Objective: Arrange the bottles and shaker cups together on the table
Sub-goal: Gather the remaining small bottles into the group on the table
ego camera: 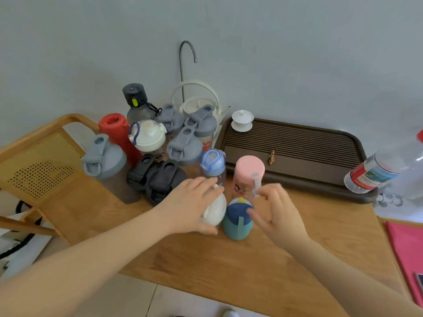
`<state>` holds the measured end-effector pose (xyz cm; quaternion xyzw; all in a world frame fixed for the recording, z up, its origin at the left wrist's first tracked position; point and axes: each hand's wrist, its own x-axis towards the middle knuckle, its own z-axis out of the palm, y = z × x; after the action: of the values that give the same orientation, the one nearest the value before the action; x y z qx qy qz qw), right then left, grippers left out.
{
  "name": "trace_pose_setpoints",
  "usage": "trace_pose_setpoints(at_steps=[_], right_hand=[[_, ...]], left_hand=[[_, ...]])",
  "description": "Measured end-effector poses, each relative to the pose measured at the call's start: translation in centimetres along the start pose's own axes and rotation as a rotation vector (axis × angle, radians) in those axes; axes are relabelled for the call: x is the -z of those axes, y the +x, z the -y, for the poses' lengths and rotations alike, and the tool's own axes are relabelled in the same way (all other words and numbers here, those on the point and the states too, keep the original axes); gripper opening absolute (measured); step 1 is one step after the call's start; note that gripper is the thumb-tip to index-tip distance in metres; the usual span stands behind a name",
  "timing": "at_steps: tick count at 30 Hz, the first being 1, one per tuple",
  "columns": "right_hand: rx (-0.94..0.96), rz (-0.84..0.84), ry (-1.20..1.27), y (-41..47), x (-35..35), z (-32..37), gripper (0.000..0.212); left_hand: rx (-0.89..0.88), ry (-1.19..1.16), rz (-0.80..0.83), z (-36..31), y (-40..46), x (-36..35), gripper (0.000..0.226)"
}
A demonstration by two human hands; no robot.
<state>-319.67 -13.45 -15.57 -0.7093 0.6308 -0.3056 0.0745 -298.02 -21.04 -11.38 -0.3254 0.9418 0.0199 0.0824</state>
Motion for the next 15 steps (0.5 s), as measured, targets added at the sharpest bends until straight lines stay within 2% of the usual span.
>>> trace_pose_setpoints(at_steps=[2,4,8,11,15], right_hand=[[0.068,0.12,-0.101,-1.1,-1.3,0.7,0.048],[0.114,0.189,-0.225,-0.7,-2.1,1.7,0.06],[0.049,0.391,-0.388,1.5,-2.7,3.2,0.068],[0.017,0.408,-0.435,1.5,-2.9,3.1,0.068],[-0.017,0.315,-0.543,1.5,-4.0,2.5,0.069]], left_hand=[[-0.032,0.147,0.026,-0.3,-0.5,-1.3,0.106],[0.006,0.22,-0.034,-0.5,-0.1,-1.5,0.111],[0.019,0.168,-0.072,-0.7,1.2,-2.0,0.089],[0.033,0.201,-0.073,-0.6,1.7,-2.2,0.087],[0.045,0.14,-0.081,-0.4,2.4,-2.1,0.086]])
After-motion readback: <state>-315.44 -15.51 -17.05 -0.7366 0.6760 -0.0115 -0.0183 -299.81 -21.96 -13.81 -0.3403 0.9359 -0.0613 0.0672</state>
